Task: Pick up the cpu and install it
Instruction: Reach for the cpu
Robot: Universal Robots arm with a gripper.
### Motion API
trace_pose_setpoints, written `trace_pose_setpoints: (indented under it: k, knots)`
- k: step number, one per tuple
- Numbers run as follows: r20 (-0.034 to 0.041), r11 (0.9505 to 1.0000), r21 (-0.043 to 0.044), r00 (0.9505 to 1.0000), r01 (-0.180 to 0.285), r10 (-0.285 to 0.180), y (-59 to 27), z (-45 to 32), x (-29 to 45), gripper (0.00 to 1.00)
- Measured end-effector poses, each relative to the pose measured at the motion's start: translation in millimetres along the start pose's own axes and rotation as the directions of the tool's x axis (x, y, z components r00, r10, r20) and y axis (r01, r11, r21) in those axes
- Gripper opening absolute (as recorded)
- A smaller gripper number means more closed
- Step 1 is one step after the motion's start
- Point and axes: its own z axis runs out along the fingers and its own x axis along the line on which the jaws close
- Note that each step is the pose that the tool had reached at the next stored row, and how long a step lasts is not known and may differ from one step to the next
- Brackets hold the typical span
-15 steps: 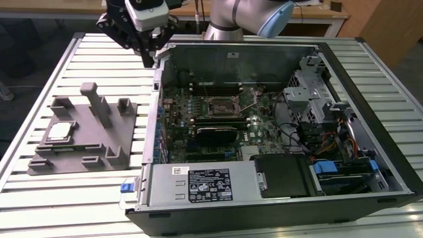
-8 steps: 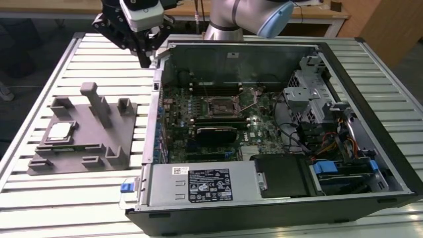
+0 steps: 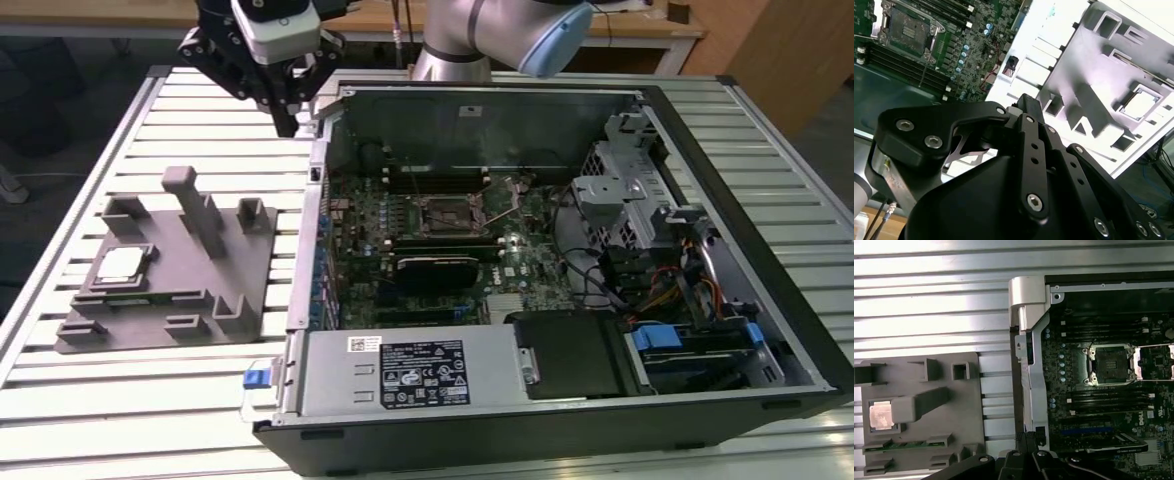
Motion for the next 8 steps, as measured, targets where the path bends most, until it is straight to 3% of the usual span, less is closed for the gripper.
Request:
trace_pose_setpoints:
  k: [8]
  knots:
    - [0.0, 1.0, 0.0, 1.0, 0.0, 0.0, -0.4, 0.3, 5.4, 0.11]
